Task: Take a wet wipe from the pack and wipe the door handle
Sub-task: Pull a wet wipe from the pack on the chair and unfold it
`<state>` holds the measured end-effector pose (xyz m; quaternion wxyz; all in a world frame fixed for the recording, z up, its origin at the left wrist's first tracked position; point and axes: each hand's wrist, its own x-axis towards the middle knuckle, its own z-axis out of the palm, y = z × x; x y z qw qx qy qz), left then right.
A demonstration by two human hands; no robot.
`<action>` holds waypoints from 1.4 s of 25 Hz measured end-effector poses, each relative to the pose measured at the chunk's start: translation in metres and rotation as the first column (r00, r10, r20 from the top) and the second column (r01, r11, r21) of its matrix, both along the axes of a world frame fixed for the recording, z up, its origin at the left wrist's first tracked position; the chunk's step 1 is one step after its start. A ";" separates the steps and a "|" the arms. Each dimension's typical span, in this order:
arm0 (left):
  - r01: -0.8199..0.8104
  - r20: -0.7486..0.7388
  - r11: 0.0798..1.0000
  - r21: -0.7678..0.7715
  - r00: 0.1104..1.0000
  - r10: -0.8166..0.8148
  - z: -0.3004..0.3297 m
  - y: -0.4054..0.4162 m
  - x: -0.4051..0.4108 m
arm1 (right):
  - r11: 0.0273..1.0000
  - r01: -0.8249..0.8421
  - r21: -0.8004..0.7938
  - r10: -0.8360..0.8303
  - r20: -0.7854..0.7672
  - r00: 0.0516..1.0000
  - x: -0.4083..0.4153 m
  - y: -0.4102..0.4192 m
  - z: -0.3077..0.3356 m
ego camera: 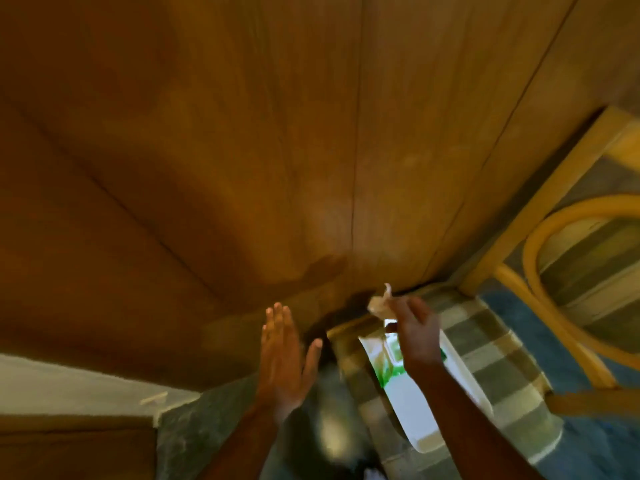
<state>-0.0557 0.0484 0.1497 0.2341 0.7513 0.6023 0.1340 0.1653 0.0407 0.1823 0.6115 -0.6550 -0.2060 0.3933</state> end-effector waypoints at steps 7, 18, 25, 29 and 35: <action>-0.203 0.732 0.973 0.111 0.679 0.058 0.295 0.074 -0.048 | 0.792 -0.509 0.338 0.480 0.170 0.861 -0.121 0.076 0.247; -0.222 0.755 0.934 0.280 0.652 -0.071 0.418 0.060 -0.143 | 0.677 -0.589 0.440 0.418 0.428 0.801 -0.198 0.089 0.363; -0.375 0.812 0.892 0.251 0.584 0.017 0.428 0.060 -0.155 | 0.716 -0.417 0.560 0.180 0.430 0.885 -0.208 0.084 0.386; -0.373 0.801 0.894 0.248 0.598 0.027 0.428 0.056 -0.158 | 0.717 -0.481 0.506 0.274 0.429 0.860 -0.218 0.079 0.395; -0.404 0.944 0.898 -0.175 0.190 0.270 0.435 0.046 -0.169 | 0.754 -0.420 0.505 0.212 0.417 0.884 -0.214 0.079 0.403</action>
